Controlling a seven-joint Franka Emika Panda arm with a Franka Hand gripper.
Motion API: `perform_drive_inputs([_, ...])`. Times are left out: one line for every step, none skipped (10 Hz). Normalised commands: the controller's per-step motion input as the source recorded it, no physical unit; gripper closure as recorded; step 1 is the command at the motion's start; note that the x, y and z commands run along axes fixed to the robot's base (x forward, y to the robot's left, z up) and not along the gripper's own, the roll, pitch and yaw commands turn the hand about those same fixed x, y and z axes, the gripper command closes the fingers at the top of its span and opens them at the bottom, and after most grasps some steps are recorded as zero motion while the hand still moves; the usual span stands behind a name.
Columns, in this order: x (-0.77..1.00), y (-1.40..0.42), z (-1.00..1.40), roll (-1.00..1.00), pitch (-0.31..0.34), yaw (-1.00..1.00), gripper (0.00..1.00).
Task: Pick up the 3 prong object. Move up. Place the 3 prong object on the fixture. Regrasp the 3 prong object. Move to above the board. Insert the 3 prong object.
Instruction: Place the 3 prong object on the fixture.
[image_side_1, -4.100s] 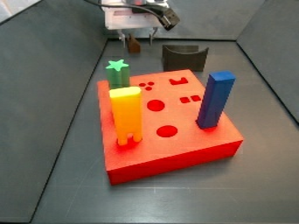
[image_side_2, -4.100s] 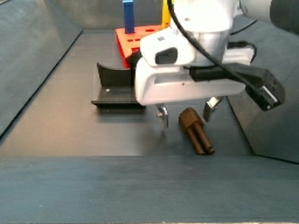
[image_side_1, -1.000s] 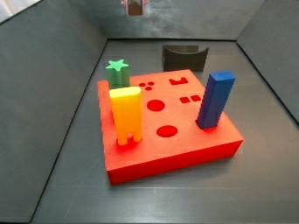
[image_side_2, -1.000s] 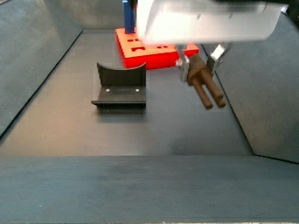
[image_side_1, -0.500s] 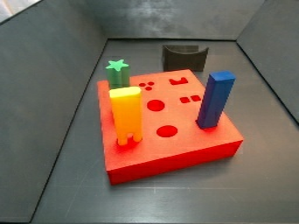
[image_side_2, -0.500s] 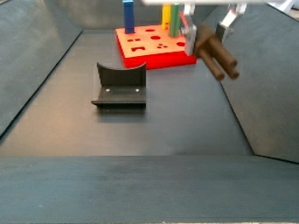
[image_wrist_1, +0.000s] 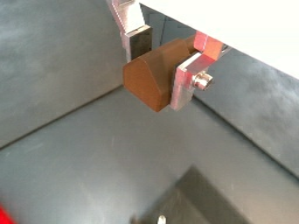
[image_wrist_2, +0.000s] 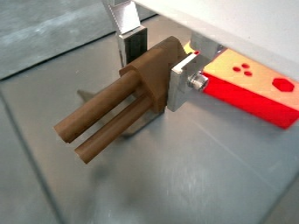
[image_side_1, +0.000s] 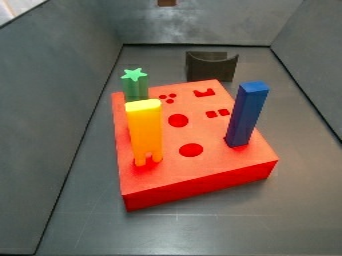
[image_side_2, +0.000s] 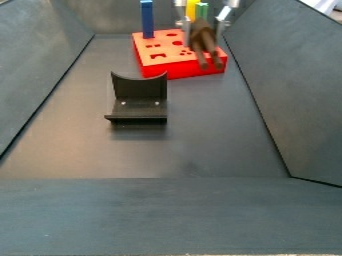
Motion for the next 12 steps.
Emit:
perform_drive_inputs([1.0,-0.27,-0.07,-0.06,0.013,0.0,1.0])
perform_drive_inputs([1.0,-0.2,-0.06,-0.05,0.026,0.02,1.0])
perform_drive_inputs([1.0,-0.17,-0.05,-0.05,0.035,0.02,1.0])
perform_drive_inputs([1.0,-0.12,-0.04,-0.05,0.05,0.02,1.0])
perform_drive_inputs([0.94,-0.09,-0.03,-0.06,0.058,0.02,1.0])
perform_drive_inputs([0.76,-0.03,-0.02,-0.06,0.079,0.02,1.0])
perform_drive_inputs([0.66,-0.01,-0.01,-0.06,0.093,0.02,1.0])
perform_drive_inputs([0.56,-0.01,-0.01,-0.07,0.107,0.02,1.0])
perform_drive_inputs([0.47,-0.01,0.0,-0.07,0.12,0.03,1.0])
perform_drive_inputs([0.76,-0.35,0.24,-1.0,0.003,-0.17,1.0])
perform_drive_inputs([0.65,-0.31,0.23,-1.0,0.009,-0.17,1.0])
perform_drive_inputs([0.54,-0.15,0.15,-1.0,0.02,-0.18,1.0])
